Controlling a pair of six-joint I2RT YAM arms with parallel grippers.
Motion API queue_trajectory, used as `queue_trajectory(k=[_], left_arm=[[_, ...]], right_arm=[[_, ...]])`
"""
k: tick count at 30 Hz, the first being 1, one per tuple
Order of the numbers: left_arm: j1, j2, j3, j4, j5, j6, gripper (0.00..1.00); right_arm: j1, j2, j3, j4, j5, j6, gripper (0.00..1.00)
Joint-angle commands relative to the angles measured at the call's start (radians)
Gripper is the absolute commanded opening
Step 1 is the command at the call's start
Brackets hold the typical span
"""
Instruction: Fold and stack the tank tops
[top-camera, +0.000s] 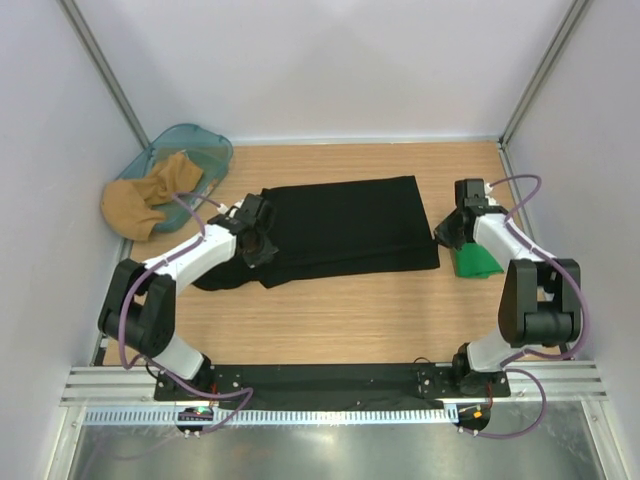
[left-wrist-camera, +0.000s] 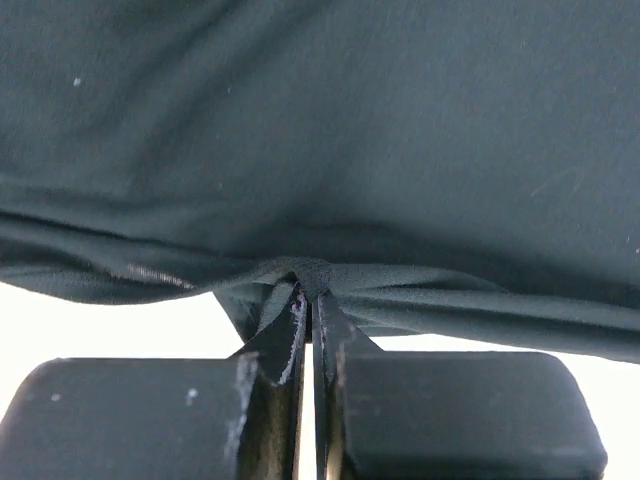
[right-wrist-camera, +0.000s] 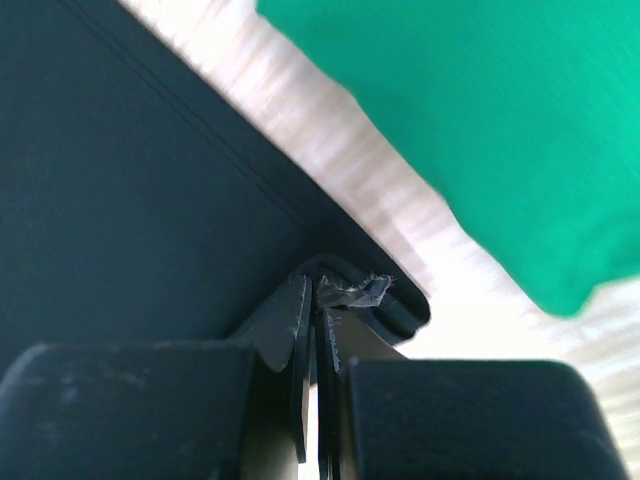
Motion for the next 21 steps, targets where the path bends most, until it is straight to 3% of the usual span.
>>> queue_trajectory(k=[1,17,19,21], left_arm=[[0.026,0.032,0.055,0.017,0.012,0.040,0.00],[0.117,0.173,0.165,0.052,0.053,0.095,0.00],[0.126,0.194,0.188,0.050,0.047,0.104,0.00],[0.140,0.207,0.205,0.053,0.046,0.125,0.08]], right_arm=[[-0.003,0.056,0.086,0.032,0.028,0.016,0.01],[0.060,0.253,0.280,0.021,0.090,0.043,0.02],[0.073,0.281,0.313,0.007,0.112,0.036,0.05],[0.084,0.319,0.372,-0.023,0.130,0.025,0.23]])
